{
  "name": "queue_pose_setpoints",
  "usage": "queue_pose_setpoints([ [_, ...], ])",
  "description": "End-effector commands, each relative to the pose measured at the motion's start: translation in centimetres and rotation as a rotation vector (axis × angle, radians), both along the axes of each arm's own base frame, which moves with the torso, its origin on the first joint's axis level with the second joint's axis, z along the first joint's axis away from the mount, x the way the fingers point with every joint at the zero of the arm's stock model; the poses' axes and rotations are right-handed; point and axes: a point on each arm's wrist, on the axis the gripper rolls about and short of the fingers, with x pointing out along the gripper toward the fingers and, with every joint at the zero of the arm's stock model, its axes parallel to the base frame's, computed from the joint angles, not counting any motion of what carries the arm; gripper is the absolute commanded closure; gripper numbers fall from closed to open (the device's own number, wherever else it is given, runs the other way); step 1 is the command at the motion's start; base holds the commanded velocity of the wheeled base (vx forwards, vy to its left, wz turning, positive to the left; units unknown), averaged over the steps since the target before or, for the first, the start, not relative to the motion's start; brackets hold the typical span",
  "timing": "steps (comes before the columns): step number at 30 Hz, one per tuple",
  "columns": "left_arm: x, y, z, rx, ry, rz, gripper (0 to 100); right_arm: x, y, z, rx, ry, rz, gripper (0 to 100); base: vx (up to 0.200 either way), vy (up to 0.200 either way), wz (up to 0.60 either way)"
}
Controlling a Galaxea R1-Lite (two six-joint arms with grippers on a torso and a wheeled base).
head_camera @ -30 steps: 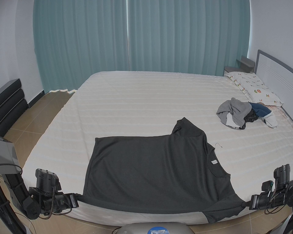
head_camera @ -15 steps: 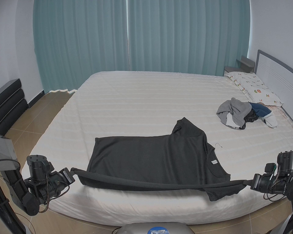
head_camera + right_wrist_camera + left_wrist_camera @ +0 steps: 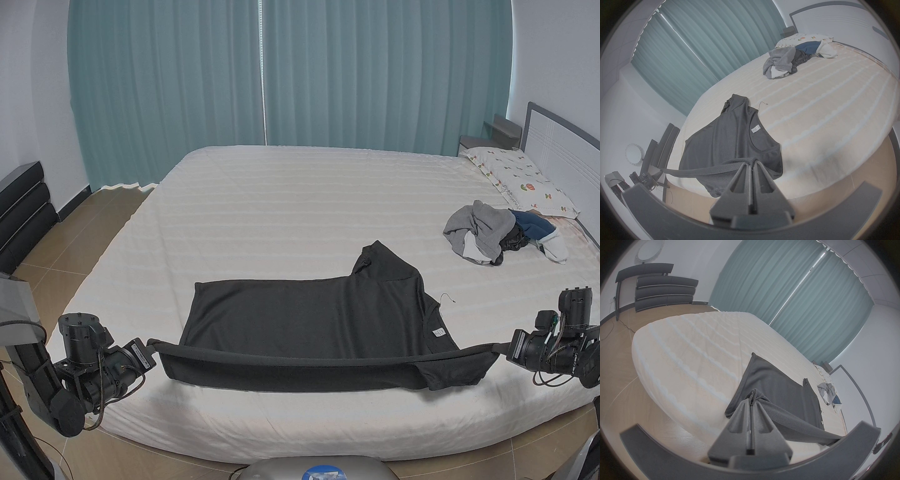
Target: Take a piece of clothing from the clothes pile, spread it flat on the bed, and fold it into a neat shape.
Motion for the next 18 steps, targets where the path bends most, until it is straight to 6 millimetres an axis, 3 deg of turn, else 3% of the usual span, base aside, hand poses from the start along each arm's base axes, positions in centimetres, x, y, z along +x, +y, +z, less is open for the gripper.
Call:
queue_pose_setpoints([
  [1, 1.3, -0.2, -1.3, -0.003, 0.034, -0.002, 100, 2.5, 0.1, -1.8, 0.001, 0.059, 0.013, 100, 0.000, 0.000, 0.00],
  [6, 2.6, -0.2, -2.4, 0.003, 0.053, 0.004, 100, 4.4, 0.5, -2.3, 0.001, 0.042, 0.029, 100, 0.000, 0.000, 0.00],
  [11, 2.2, -0.2, -2.1, 0.009, 0.054, 0.002, 100, 4.3, 0.6, -1.6, 0.000, 0.004, 0.036, 100, 0.000, 0.000, 0.00],
  [16, 1.3, -0.2, -1.5, 0.014, 0.047, -0.004, 100, 2.0, 0.7, -0.4, -0.001, -0.011, 0.038, 100, 0.000, 0.000, 0.00],
  [18, -0.2, -0.2, -1.3, 0.033, 0.067, -0.030, 100, -0.3, 0.9, 0.1, -0.009, -0.006, 0.047, 100, 0.000, 0.000, 0.00],
])
